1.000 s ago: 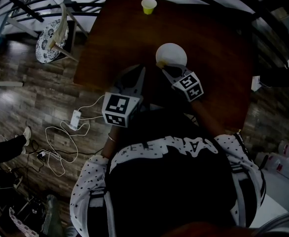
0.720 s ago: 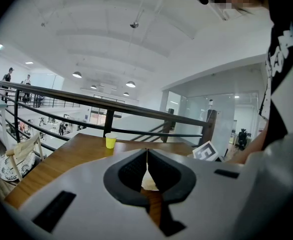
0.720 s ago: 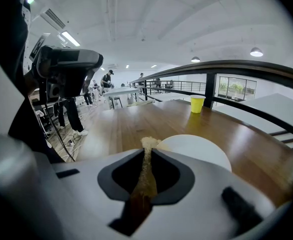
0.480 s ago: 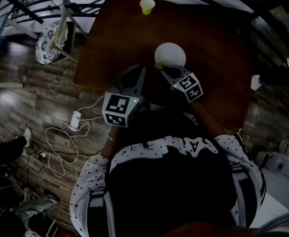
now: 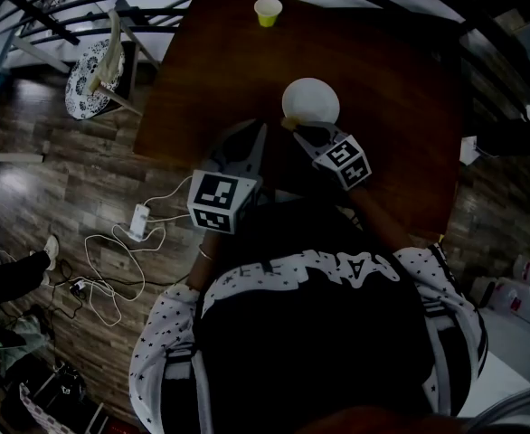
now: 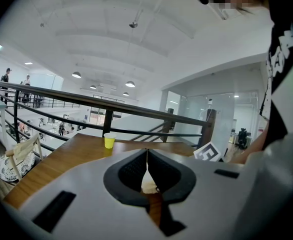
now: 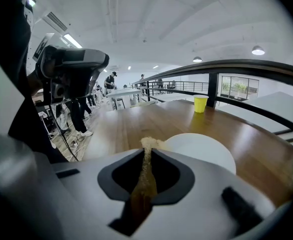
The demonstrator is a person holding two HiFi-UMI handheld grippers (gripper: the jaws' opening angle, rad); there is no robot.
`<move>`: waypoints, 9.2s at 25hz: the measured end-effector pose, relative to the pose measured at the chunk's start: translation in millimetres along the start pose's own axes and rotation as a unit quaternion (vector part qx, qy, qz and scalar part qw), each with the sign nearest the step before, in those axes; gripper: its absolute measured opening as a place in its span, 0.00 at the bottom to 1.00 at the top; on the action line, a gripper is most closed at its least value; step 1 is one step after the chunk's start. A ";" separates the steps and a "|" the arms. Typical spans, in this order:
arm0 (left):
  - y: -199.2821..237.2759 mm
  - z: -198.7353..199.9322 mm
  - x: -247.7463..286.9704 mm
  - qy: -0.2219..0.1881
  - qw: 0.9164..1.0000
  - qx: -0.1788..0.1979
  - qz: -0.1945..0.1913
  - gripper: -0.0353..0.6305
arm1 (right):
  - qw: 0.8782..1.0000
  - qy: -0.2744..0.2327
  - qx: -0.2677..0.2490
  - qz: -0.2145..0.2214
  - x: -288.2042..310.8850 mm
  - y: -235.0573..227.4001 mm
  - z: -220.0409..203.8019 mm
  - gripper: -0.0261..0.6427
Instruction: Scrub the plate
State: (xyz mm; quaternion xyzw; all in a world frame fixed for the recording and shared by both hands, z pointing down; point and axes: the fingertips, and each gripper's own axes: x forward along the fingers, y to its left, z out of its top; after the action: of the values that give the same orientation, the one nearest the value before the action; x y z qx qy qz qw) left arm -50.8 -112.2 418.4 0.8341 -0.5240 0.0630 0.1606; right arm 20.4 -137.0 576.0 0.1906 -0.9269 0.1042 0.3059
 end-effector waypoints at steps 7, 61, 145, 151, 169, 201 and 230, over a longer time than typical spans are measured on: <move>0.6 -1.2 1.3 -0.001 1.000 0.000 0.000 0.08 | 1.000 -0.002 -0.001 0.003 0.9 2.4 -0.5 0.11; 38.6 -0.8 30.8 0.022 0.999 -0.020 0.025 0.08 | 0.994 -0.028 0.005 -0.106 4.2 -145.3 23.4 0.11; 21.5 0.5 28.9 0.015 1.000 -0.012 0.011 0.08 | 0.999 -0.001 0.005 -0.041 6.6 -76.5 -4.8 0.11; 19.1 0.3 28.0 0.015 1.000 -0.012 0.005 0.08 | 0.999 0.000 0.004 -0.039 5.2 -70.1 -5.8 0.11; 21.5 -1.8 18.4 0.010 1.000 -0.011 -0.002 0.08 | 0.999 -0.003 0.000 -0.040 6.1 -51.3 -5.6 0.11; 4.6 -4.1 9.9 0.012 1.000 -0.001 -0.021 0.08 | 0.999 -0.015 0.003 -0.037 -7.1 -24.6 -8.5 0.11; -4.4 -8.3 10.4 0.019 0.999 0.004 -0.029 0.08 | 0.997 -0.065 0.012 -0.038 -21.3 -12.1 -0.4 0.11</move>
State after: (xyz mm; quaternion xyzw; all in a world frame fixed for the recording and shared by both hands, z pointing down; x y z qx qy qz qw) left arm -41.8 -116.5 428.1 0.8483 -0.4959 0.0758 0.1693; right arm 41.4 -141.6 564.3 0.2359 -0.9355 0.0915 0.2465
